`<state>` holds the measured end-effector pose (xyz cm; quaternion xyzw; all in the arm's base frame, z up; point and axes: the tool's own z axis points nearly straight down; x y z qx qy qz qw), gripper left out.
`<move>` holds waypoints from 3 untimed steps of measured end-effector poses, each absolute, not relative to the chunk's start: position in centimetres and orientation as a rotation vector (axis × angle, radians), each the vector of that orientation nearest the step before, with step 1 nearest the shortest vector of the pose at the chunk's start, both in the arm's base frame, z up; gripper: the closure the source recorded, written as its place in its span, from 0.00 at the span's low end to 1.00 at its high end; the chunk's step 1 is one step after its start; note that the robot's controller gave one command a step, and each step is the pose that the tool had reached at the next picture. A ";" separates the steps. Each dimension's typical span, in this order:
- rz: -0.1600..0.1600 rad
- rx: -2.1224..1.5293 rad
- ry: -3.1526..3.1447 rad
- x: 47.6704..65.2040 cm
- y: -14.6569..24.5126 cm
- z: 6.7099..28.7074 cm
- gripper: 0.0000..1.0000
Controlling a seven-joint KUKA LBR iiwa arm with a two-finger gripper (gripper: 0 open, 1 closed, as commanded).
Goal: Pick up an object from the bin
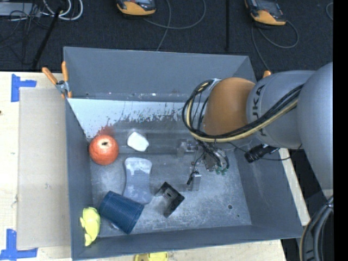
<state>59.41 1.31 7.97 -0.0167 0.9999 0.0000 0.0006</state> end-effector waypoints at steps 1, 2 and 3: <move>0.005 -0.034 3.147 58.0 3.9 6.9 0.00; -0.001 -0.230 3.135 54.4 4.7 7.9 0.00; 0.001 -0.258 3.134 50.6 6.6 7.7 1.00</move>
Offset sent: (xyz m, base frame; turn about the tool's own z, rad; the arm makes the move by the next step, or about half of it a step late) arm -0.0648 0.0436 0.0032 -0.1476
